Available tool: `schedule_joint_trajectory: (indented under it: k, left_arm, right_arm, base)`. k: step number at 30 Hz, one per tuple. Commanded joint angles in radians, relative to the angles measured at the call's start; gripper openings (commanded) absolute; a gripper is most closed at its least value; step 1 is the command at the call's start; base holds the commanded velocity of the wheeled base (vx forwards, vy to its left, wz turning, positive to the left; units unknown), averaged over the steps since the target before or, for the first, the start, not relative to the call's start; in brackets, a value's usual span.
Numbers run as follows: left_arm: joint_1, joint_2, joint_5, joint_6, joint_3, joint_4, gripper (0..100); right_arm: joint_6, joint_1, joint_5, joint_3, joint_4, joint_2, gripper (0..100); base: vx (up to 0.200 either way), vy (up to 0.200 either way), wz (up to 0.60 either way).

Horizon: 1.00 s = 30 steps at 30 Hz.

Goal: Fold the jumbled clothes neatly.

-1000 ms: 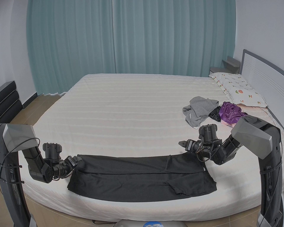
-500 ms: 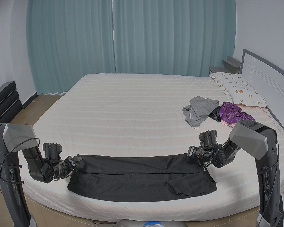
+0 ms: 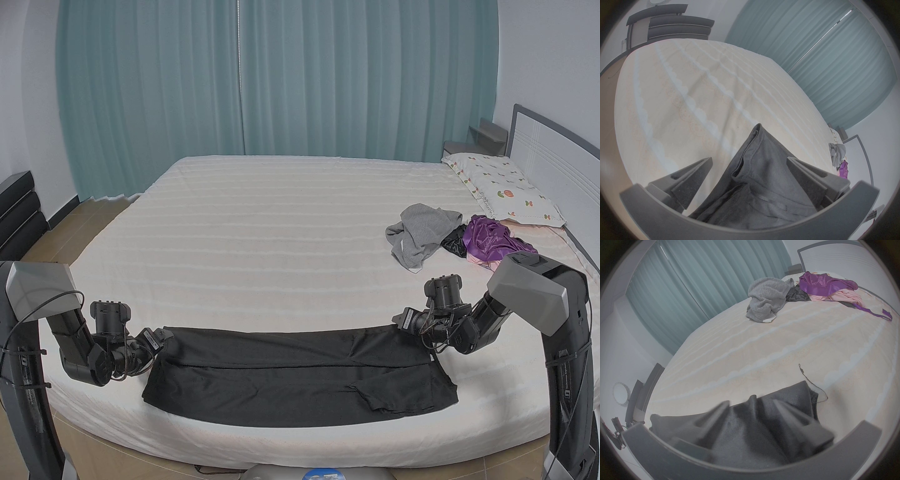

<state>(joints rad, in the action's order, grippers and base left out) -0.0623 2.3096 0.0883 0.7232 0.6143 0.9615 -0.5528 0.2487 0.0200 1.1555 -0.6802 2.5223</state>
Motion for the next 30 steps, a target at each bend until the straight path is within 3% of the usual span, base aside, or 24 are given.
schedule_joint_trajectory:
  k: [1, 6, 12, 19, 20, 26, 30]
  left_arm:
    - [0.003, 0.002, 0.001, 0.002, 0.045, 0.0, 100]
    - [0.012, 0.074, -0.015, 0.001, 0.183, -0.017, 100]
    - [0.035, 0.116, -0.022, -0.007, 0.231, -0.015, 100]
    - [0.068, 0.194, -0.154, -0.053, 0.302, -0.007, 100]
    - [0.068, 0.194, -0.154, -0.054, 0.302, -0.009, 0]
    - [0.068, 0.195, -0.165, -0.048, 0.312, -0.004, 0]
    - [0.067, 0.192, -0.217, -0.002, 0.32, -0.003, 0]
  right_arm:
    - [-0.044, -0.003, -0.014, -0.039, -0.007, -0.062, 100]
    - [-0.108, -0.034, -0.038, -0.103, -0.025, -0.12, 100]
    - [-0.242, -0.077, -0.061, -0.227, -0.105, -0.157, 100]
    - [-0.349, -0.126, -0.089, -0.277, -0.219, -0.111, 100]
    - [-0.352, -0.128, -0.089, -0.275, -0.219, -0.105, 100]
    - [-0.371, -0.141, -0.087, -0.292, -0.242, -0.103, 100]
    - [-0.369, -0.141, -0.087, -0.315, -0.285, -0.102, 100]
  base:
    - [0.0, 0.0, 0.0]
    - [0.0, 0.0, 0.0]
    - [0.0, 0.0, 0.0]
    - [0.0, 0.0, 0.0]
    - [0.0, 0.0, 0.0]
    - [0.0, 0.0, 0.0]
    - [0.0, 0.0, 0.0]
